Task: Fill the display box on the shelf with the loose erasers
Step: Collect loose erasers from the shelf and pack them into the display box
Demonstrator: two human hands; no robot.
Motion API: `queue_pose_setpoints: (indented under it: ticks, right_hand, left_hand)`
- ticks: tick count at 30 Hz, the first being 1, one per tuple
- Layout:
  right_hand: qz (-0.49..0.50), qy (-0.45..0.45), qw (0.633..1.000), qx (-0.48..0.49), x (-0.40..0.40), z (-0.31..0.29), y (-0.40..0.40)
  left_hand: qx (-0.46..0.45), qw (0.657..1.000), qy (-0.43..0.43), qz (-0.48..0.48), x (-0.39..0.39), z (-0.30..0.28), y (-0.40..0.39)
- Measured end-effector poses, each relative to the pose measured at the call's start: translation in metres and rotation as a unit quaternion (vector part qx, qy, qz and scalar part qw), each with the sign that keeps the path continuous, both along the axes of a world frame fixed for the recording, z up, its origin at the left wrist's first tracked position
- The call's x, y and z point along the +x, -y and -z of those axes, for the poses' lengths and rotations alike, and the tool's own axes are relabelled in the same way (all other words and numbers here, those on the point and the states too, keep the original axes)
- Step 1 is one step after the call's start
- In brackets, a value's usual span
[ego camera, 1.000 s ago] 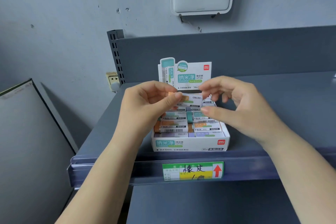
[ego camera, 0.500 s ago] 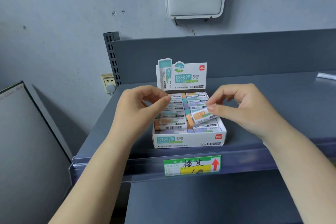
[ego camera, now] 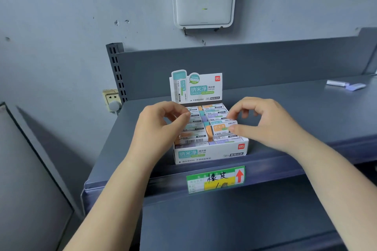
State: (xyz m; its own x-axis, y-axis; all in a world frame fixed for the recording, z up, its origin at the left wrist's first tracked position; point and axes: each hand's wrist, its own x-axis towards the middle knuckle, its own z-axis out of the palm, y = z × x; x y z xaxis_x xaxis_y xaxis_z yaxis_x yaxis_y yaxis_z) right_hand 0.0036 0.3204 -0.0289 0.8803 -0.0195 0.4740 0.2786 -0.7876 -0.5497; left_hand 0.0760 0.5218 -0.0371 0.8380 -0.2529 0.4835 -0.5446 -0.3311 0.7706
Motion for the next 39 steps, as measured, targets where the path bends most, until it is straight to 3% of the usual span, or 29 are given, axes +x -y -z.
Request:
queue_pose_setpoints:
  ticks: [5, 9, 13, 17, 21, 29, 39]
  right_hand:
    - [0.017, 0.035, 0.999, 0.0, -0.004, 0.002, 0.006]
    - [0.04, 0.082, 0.996, -0.01, -0.01, -0.007, 0.023]
    - [0.07, 0.108, 0.987, -0.097, -0.012, -0.018, 0.049]
    - [0.11, 0.09, 0.959, -0.246, -0.02, -0.026, 0.077]
    - [0.132, 0.058, 0.923, -0.356, -0.036, -0.03, 0.117]
    - [0.162, -0.002, 0.892, -0.421, -0.077, -0.021, 0.225]
    - [0.184, -0.05, 0.896, -0.401, -0.096, -0.019, 0.336]
  left_hand:
    - [0.01, 1.0, 0.018, -0.003, -0.004, -0.003, 0.0]
    - [0.078, 0.993, 0.084, -0.03, -0.012, -0.014, 0.005]
    - [0.21, 0.956, 0.19, -0.073, -0.019, -0.033, 0.032]
    - [0.291, 0.917, 0.26, -0.084, -0.031, -0.045, 0.079]
    - [0.362, 0.886, 0.279, -0.079, -0.046, -0.044, 0.142]
    - [0.421, 0.86, 0.286, -0.035, -0.075, -0.019, 0.268]
    - [0.483, 0.828, 0.286, 0.025, -0.075, -0.025, 0.381]
